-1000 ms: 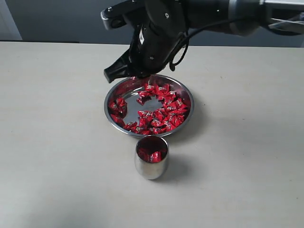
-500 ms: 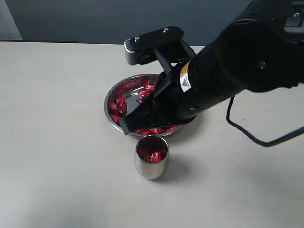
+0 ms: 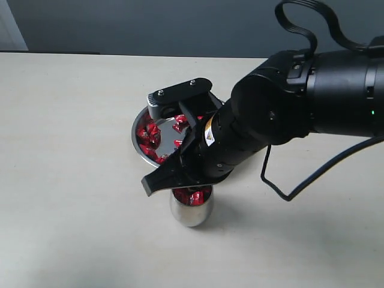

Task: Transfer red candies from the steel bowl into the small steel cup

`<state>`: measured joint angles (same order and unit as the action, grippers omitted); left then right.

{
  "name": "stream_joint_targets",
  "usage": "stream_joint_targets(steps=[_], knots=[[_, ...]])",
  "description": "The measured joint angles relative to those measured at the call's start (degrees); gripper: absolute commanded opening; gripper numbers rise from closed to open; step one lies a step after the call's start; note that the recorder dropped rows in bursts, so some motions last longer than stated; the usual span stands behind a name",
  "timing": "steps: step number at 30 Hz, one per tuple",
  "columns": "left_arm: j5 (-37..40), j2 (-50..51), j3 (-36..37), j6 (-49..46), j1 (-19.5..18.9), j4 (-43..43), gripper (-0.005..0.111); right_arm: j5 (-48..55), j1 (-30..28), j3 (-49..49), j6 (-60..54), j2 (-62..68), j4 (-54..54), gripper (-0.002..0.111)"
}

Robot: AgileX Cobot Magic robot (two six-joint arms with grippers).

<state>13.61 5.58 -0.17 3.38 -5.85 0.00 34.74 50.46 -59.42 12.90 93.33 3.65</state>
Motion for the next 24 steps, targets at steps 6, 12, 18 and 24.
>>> stream_joint_targets(steps=[6, 12, 18, 24], knots=[[0.0, 0.0, 0.0, 0.0, 0.0, 0.0, 0.0, -0.09, 0.0, 0.0, 0.0, 0.0, 0.0, 0.016], [0.0, 0.0, 0.0, 0.0, 0.0, 0.0, 0.0, 0.13, 0.0, 0.0, -0.74, 0.0, 0.0, 0.044], [0.0, 0.0, 0.0, 0.0, 0.0, 0.0, 0.0, -1.09, 0.0, 0.0, -1.47, 0.0, -2.09, 0.045], [0.0, 0.0, 0.0, 0.0, 0.0, 0.0, 0.0, -13.03, -5.35, -3.72, -0.95, 3.62, -6.03, 0.045]])
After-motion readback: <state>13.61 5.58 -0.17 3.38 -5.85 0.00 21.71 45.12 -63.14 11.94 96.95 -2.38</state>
